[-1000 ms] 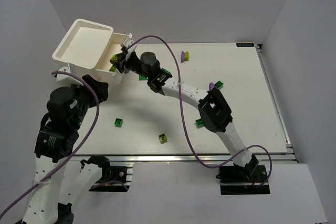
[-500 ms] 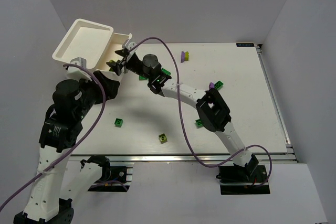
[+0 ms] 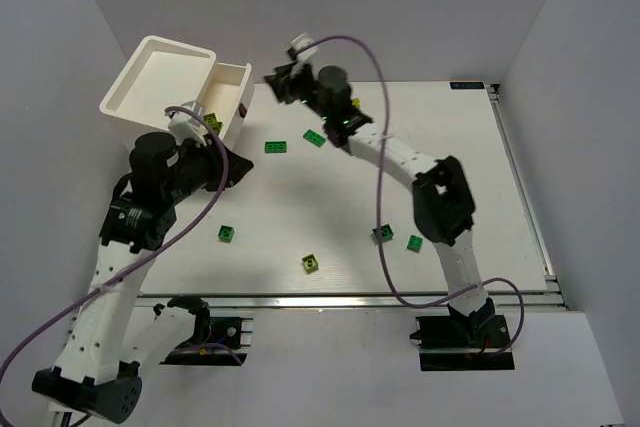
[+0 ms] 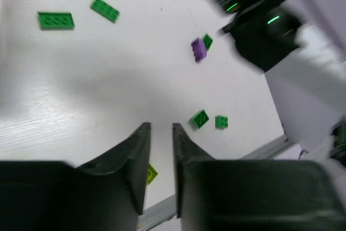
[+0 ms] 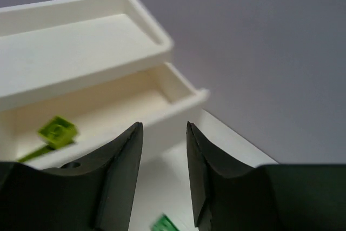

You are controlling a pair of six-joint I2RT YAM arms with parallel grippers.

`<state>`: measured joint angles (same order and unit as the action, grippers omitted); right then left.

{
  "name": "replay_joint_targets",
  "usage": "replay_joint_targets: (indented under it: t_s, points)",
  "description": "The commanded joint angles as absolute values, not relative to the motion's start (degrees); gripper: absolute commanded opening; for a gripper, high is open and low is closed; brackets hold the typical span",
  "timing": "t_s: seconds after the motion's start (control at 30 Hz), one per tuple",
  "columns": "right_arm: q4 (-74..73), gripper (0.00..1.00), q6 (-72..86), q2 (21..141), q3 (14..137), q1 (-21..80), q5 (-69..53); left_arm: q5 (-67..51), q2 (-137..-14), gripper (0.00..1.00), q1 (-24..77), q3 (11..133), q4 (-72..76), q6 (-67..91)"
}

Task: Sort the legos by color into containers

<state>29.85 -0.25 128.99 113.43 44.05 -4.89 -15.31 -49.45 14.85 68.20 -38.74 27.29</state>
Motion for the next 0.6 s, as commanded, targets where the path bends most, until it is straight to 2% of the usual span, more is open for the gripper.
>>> replay_joint_targets:
  t_s: [0.0, 0.03, 0.1, 0.13, 0.23, 0.27, 0.47, 0.57]
  points:
    - [23.4, 0.44, 0.27, 114.9, 104.56, 36.13, -4.11, -23.63, -53.34, 0.36, 15.64, 63.74, -39.28, 27.42]
    - [21.03, 0.43, -1.56, 110.96, 101.89, 35.08, -8.83, -25.82, -54.65, 0.48, 15.64, 62.76, -39.9, 27.25]
    - [11.89, 0.56, -2.54, 107.25, 94.36, 31.12, -14.56, -28.2, -59.21, 0.58, 16.43, 60.66, -40.78, 27.42]
    - [6.3, 0.66, -3.85, 103.75, 91.52, 27.98, -20.33, -28.73, -60.89, 0.64, 16.96, 59.51, -41.39, 27.33]
    - [-2.34, 0.8, -8.15, 96.98, 80.91, 24.98, -27.13, -28.74, -66.61, 0.69, 20.11, 58.45, -43.67, 27.77]
    - [-4.98, 0.89, -9.39, 95.64, 78.77, 23.92, -27.94, -28.13, -68.01, 0.73, 21.34, 58.45, -44.2, 28.21]
    - [-12.39, 0.89, -12.74, 87.54, 66.73, 20.22, -29.79, -23.92, -80.05, 0.8, 34.15, 59.75, -46.66, 33.74]
    - [-13.09, 0.89, -12.04, 87.19, 66.27, 18.9, -30.67, -20.23, -88.99, 0.82, 41.01, 64.41, -51.05, 35.15]
